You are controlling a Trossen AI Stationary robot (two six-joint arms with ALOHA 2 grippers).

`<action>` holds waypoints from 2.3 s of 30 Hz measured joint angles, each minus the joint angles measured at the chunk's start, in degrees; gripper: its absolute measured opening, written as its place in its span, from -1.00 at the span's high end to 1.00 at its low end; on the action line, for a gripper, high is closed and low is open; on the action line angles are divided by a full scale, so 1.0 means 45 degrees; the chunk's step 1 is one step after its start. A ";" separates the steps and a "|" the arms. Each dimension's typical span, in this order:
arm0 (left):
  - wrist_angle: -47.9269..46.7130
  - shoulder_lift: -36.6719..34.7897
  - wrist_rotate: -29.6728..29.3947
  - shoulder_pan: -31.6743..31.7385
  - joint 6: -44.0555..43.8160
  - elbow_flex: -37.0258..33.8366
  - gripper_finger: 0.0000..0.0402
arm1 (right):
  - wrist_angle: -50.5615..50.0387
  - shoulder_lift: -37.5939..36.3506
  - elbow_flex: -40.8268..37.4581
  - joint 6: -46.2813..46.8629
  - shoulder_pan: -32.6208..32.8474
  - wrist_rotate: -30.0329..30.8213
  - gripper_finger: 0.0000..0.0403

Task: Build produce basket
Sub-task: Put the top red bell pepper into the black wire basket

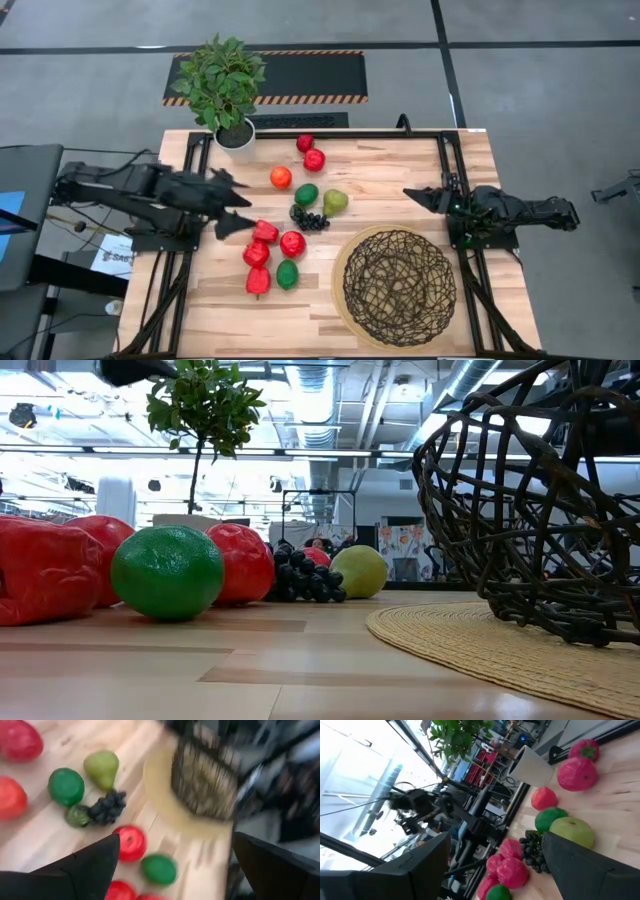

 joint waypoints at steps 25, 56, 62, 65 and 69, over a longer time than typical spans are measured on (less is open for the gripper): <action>-0.3853 0.7512 0.2244 0.2284 1.0766 0.1416 -0.85 | -0.0767 0.0010 0.0005 -0.0627 0.0005 -0.0651 -0.66; -0.0362 0.9013 0.2085 0.2803 1.2399 -0.2164 -0.83 | -0.1051 0.0005 0.0005 -0.0520 0.0005 -0.0646 -0.66; -0.0142 0.8896 0.1842 0.2829 1.2379 -0.2154 -0.62 | -0.1150 0.0010 0.0005 -0.0515 0.0005 -0.0646 -0.66; -0.0128 0.8901 0.1888 0.2841 1.2370 -0.2149 -0.44 | -0.1155 0.0010 0.0005 -0.0500 0.0005 -0.0646 -0.66; -0.0118 0.8901 0.1912 0.2841 1.2344 -0.2149 -0.21 | -0.1193 0.0010 0.0005 -0.0500 0.0005 -0.0646 -0.66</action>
